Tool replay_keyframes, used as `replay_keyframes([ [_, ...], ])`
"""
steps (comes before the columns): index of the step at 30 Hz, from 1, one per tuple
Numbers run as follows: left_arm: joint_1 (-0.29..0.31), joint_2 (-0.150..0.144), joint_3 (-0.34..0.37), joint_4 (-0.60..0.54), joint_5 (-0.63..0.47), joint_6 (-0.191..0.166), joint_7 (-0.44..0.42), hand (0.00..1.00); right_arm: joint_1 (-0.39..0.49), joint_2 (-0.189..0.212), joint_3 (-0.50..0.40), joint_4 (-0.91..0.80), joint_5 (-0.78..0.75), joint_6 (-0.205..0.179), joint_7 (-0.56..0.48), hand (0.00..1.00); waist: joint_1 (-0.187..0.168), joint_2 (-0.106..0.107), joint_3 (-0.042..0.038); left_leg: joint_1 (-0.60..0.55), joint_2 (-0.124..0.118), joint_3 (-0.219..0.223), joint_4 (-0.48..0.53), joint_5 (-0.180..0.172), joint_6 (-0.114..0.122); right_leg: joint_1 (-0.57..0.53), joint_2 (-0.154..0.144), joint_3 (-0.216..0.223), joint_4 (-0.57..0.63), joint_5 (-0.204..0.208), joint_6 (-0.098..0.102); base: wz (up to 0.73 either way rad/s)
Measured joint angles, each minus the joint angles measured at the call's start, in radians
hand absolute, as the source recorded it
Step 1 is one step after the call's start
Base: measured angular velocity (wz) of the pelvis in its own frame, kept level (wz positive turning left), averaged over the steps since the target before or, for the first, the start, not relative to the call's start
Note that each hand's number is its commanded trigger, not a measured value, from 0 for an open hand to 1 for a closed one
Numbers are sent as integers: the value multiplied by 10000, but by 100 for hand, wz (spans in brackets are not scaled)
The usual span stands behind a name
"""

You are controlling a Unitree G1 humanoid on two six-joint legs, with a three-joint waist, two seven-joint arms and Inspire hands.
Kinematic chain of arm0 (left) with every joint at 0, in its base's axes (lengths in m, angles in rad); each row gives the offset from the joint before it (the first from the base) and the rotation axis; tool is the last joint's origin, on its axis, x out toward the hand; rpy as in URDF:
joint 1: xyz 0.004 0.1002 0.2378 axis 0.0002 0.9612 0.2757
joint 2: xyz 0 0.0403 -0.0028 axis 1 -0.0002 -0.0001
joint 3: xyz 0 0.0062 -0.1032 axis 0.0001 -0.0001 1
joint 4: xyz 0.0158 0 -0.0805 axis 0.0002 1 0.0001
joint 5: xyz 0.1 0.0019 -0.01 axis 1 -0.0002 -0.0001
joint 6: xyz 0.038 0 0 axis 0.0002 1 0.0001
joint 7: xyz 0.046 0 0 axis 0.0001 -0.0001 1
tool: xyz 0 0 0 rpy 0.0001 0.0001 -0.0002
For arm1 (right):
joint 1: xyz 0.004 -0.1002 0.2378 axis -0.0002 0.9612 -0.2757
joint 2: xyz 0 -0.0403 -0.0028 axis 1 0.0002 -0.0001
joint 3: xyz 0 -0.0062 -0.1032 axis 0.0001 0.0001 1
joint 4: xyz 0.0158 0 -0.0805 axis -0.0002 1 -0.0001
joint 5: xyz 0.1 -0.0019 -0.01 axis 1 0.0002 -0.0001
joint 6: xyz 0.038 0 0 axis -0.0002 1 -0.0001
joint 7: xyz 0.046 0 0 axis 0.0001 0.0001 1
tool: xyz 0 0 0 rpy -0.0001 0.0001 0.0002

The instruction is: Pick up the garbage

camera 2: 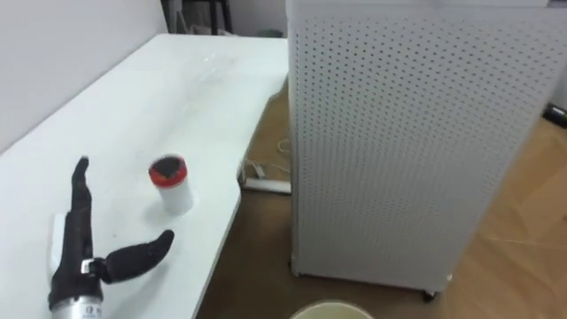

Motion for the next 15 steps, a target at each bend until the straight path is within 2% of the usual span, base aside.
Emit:
replay_keyframes([
  [1,8,0,-2,0,3,0,-2,0,11,3,9,-2,-29,0,12,100,11,15,5,55,42,-18,-96,20,-30,-135,64,33,-336,-48,0,11],
  [3,15,12,50,12,0,-1,82,0,47,5,82,-3,-323,0,-30,100,77,2,-1,258,118,-45,-321,31,-85,-359,225,79,-1946,-43,-23,4],
  [4,6,39,55,14,-1,-4,194,0,60,4,111,-36,-610,0,-101,100,56,-9,-6,360,151,-98,-366,-10,-174,-309,441,114,-3171,279,-97,22],
  [5,40,54,45,34,1,4,293,0,103,-20,222,-86,-848,0,-157,100,-31,18,-42,452,166,-311,-396,-62,-277,-253,668,246,-3659,982,79,24],
  [6,70,49,-8,29,29,-5,325,0,197,-42,261,-117,-1054,2,-185,100,-8,-8,-127,626,213,-386,-619,-6,-401,-42,790,240,-3935,1006,40,17],
  [9,212,101,7,34,17,-1,332,0,220,-34,388,-137,-1230,4,-34,100,82,-39,-127,1196,389,-505,-1406,188,-697,547,1124,183,-4735,1149,-127,2],
  [15,588,99,3,-70,11,70,107,0,224,-24,384,-426,-1352,5,348,100,31,-191,-172,1855,609,-575,-2262,366,-977,1132,1452,42,-5441,1194,-203,-3],
])
